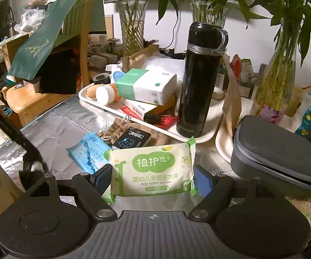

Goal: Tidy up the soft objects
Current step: 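Grasp the crumpled black plastic bag with the left tool while the right tool holds the soap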

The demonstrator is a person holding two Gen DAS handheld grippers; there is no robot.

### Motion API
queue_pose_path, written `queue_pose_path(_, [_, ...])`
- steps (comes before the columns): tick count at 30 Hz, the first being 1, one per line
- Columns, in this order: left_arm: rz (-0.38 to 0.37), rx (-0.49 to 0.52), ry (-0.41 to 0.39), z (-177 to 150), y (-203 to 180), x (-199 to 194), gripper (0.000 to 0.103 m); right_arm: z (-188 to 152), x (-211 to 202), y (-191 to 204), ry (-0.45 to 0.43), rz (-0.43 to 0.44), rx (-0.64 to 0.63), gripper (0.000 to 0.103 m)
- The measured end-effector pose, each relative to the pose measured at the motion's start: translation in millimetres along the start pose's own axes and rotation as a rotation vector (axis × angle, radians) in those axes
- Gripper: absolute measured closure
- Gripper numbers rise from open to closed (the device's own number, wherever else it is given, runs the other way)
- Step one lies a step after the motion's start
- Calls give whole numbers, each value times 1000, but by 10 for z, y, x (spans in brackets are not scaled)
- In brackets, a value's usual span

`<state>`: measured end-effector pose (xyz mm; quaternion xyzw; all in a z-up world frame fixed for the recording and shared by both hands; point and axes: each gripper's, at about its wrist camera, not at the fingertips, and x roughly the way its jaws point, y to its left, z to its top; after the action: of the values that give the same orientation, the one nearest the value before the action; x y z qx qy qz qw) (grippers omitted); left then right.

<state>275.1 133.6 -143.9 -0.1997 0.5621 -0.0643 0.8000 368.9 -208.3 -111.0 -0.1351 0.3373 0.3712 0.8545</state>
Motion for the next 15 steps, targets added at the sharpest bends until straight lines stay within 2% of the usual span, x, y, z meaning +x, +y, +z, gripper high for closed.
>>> queue_pose_path(3, [86,-14,-72,27,92,-154,89,0,5,-7,2,-7,9,22])
queue_pose_path(5, [117,-37,-105,28,168,-243,89,0,2,-7,3,-11,10,22])
queue_pose_path(9, [197,-45,-127,1,294,-345,83,8,-17,-6,-3,-8,16,22])
queue_pose_path(11, [237,-79,-103,-13,369,-344,75,15,-29,-3,-8,-7,15,22])
queue_pose_path(12, [246,-103,-101,-16,405,-345,62,18,-28,-6,-8,-5,17,22])
queue_pose_path(13, [247,-124,-109,-26,430,-351,42,18,-31,-4,-10,-6,16,22])
queue_pose_path(15, [230,-144,-132,-34,438,-372,25,19,-37,-2,-13,-7,19,22])
